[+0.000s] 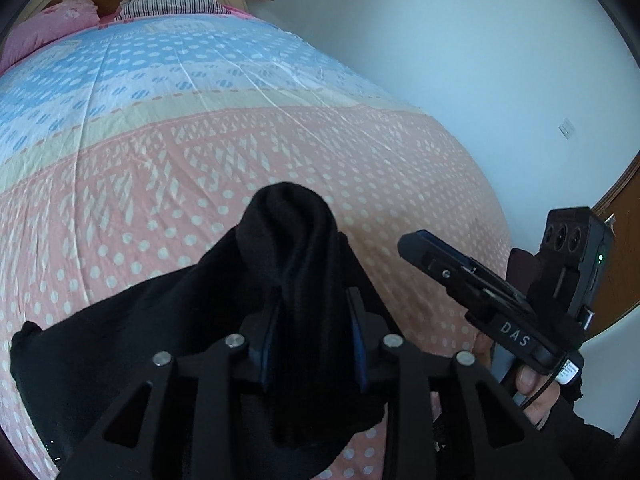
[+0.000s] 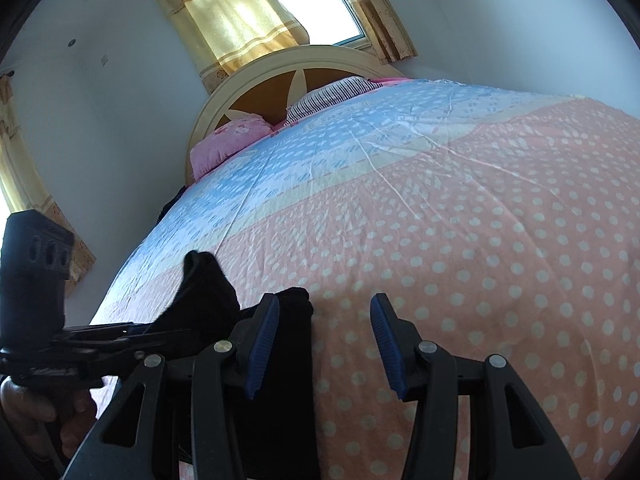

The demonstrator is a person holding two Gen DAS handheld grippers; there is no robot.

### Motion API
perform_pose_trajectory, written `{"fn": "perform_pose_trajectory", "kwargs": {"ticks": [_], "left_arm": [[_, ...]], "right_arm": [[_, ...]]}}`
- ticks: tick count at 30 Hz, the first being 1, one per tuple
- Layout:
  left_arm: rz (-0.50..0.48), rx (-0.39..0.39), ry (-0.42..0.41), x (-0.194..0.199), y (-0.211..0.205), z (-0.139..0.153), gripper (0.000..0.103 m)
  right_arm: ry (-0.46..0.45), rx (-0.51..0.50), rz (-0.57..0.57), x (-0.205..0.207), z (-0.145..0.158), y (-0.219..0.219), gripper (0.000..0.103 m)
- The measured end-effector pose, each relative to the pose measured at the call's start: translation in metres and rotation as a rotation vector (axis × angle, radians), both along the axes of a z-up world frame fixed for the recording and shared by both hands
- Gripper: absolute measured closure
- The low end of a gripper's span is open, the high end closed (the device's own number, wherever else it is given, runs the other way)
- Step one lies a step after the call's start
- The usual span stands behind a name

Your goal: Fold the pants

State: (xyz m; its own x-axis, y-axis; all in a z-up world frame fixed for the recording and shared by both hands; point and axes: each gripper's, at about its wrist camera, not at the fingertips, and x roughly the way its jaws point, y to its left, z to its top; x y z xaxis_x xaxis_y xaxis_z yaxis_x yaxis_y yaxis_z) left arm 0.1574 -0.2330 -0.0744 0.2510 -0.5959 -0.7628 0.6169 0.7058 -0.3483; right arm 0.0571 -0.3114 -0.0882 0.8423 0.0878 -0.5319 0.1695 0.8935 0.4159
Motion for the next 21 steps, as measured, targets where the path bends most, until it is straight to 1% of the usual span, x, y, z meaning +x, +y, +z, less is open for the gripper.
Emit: {"fn": "perform_pose_trajectory", "kwargs": {"ticks": [1,2,3,4,5,7,9,11,13,14,15,16,17,18,21], "left_arm": [[-0.011,-0.006,-0.014,-0.003,-0.001,0.004,0.059],[-0.023,-0.016,-0.036,-0.008,0.001,0.011,0.057],[-0.026,-0.022,-0.060,-0.011,0.003,0.017,0.052],[-0.021,-0.024,-0.087,-0.014,0.006,0.023,0.045],[-0.014,-0.027,-0.111,-0.015,0.009,0.026,0.042],[0.002,-0.047,-0.156,-0.019,0.022,0.036,0.031],[0.032,-0.044,-0.205,-0.020,0.036,0.037,0.025],[0.081,0.010,-0.257,-0.021,0.054,0.031,0.024],[0.138,0.080,-0.300,-0.018,0.071,0.018,0.024],[0.170,0.127,-0.310,-0.016,0.082,0.009,0.024],[0.195,0.157,-0.307,-0.012,0.089,0.001,0.024],[0.220,0.177,-0.294,-0.009,0.098,-0.006,0.024],[0.241,0.186,-0.279,-0.006,0.107,-0.014,0.024],[0.259,0.190,-0.265,-0.004,0.116,-0.021,0.024],[0.289,0.175,-0.236,-0.002,0.130,-0.031,0.024]], "right_arm": [[-0.003,0.008,-0.003,-0.001,0.000,-0.002,0.053],[-0.007,0.012,-0.005,-0.001,0.001,-0.002,0.053],[-0.013,0.014,-0.006,-0.002,0.002,-0.003,0.053],[-0.022,0.015,-0.005,-0.004,0.004,-0.003,0.053],[-0.031,0.015,0.000,-0.005,0.006,-0.003,0.053],[-0.048,0.020,0.014,-0.008,0.013,-0.001,0.053],[-0.067,0.035,0.052,-0.011,0.022,0.003,0.053],[-0.079,0.031,0.103,-0.013,0.030,0.012,0.053],[-0.086,0.040,0.166,-0.015,0.037,0.023,0.053],[-0.082,0.040,0.204,-0.015,0.040,0.030,0.053],[-0.072,0.031,0.227,-0.015,0.041,0.037,0.053],[-0.041,-0.007,0.237,-0.013,0.041,0.046,0.053],[-0.010,-0.037,0.233,-0.012,0.039,0.053,0.053],[0.016,-0.043,0.243,-0.011,0.035,0.057,0.053],[0.080,-0.030,0.259,-0.011,0.022,0.060,0.053]]}}
